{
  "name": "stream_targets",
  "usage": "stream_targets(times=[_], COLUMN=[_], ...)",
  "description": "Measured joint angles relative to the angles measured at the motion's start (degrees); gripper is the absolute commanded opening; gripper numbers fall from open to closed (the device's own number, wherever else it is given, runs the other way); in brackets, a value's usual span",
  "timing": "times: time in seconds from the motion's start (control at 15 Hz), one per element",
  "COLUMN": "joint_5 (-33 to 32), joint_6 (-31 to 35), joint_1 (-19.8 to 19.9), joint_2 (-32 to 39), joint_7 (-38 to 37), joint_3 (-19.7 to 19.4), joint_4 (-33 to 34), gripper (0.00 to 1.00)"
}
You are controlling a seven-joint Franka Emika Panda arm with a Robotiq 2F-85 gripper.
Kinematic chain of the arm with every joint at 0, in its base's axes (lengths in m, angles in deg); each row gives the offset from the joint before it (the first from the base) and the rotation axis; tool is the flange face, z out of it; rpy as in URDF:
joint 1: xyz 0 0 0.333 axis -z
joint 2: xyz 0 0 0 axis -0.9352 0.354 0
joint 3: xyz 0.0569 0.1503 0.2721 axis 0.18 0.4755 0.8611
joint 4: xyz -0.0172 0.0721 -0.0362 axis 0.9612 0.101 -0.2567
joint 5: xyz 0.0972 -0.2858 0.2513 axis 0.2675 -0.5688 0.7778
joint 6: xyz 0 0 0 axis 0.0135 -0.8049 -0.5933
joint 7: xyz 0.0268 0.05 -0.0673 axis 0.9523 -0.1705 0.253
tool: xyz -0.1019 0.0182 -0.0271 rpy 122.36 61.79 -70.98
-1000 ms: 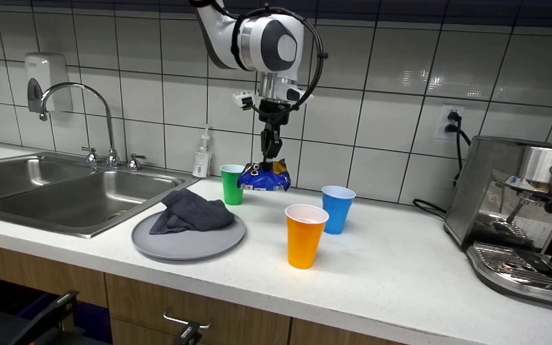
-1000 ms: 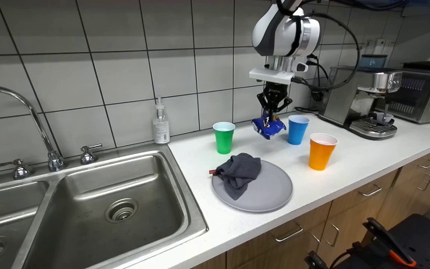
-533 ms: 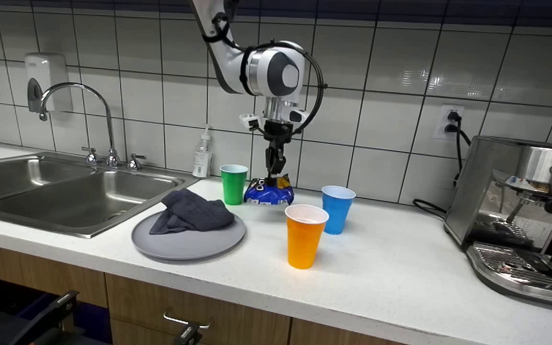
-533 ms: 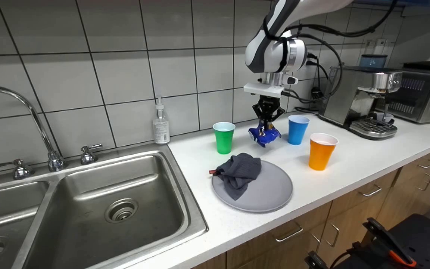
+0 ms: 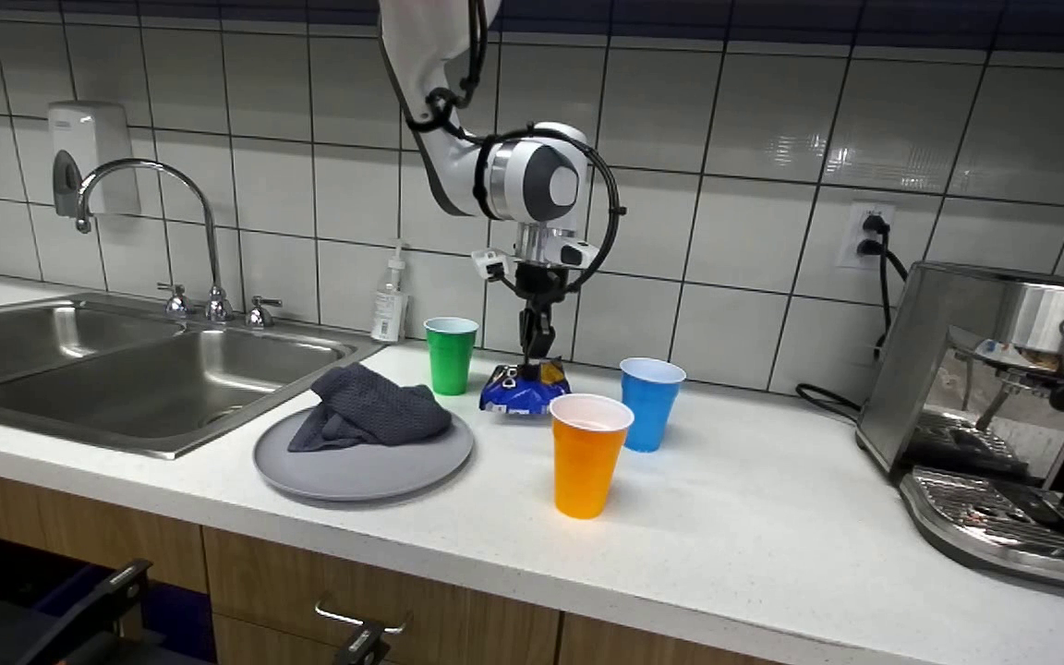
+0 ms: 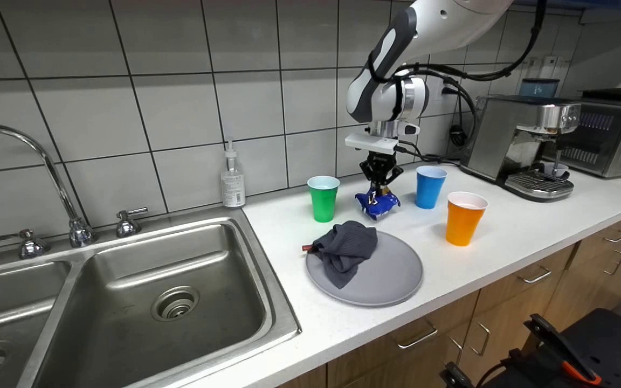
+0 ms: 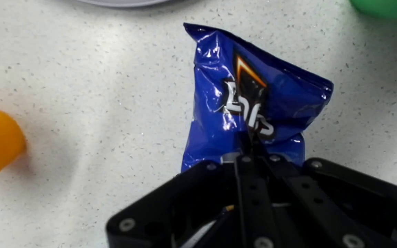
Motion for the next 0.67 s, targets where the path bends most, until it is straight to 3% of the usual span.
stream_targets(times=[0.67], joint_5=[0.0], joint_6=[-3.8], joint_1=[0.2], joint_2=[5.6], joint_7=[-2.9], joint_3=[-1.6], joint_4=[9.7], gripper=[0.00])
